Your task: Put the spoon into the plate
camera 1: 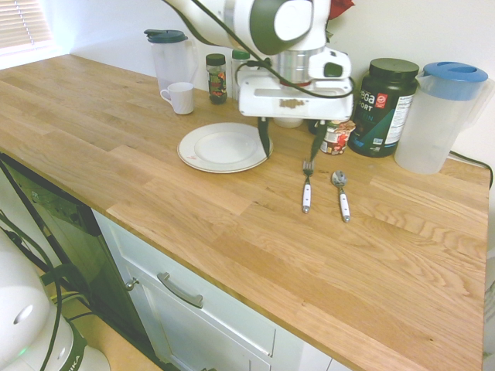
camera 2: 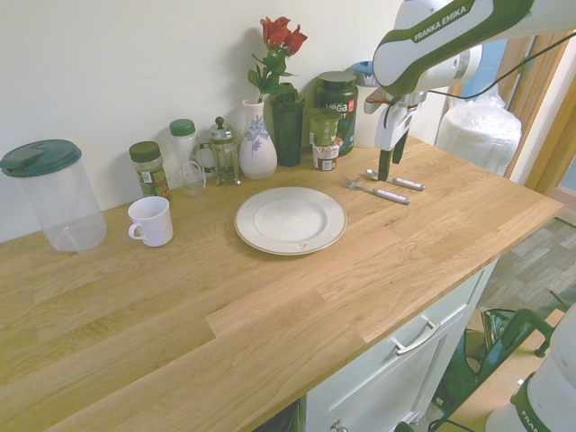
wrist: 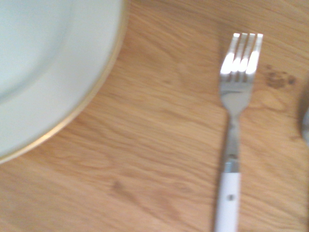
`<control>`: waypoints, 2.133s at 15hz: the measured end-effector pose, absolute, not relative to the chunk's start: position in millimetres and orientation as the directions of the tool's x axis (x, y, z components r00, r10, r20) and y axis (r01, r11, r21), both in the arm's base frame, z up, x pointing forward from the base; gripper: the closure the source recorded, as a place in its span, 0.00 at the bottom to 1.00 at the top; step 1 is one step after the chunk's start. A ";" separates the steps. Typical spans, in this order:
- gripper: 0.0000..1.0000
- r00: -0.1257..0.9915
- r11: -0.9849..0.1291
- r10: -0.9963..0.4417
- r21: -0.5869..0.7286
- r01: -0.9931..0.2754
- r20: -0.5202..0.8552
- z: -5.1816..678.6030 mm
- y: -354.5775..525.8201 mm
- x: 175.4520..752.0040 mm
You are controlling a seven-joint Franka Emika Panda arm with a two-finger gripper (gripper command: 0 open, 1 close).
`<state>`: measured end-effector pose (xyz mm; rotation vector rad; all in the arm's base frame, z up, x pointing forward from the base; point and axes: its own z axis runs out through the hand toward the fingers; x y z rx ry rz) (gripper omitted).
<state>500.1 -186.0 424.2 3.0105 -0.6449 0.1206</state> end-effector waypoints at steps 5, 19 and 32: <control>1.00 0.897 -0.895 -0.437 0.063 -0.441 0.063 392.5 -260.6 535.4; 1.00 0.885 -0.882 -0.466 0.079 -0.465 0.006 342.9 -285.4 549.1; 1.00 0.879 -0.877 -0.477 0.072 -0.476 -0.005 340.7 -288.1 534.0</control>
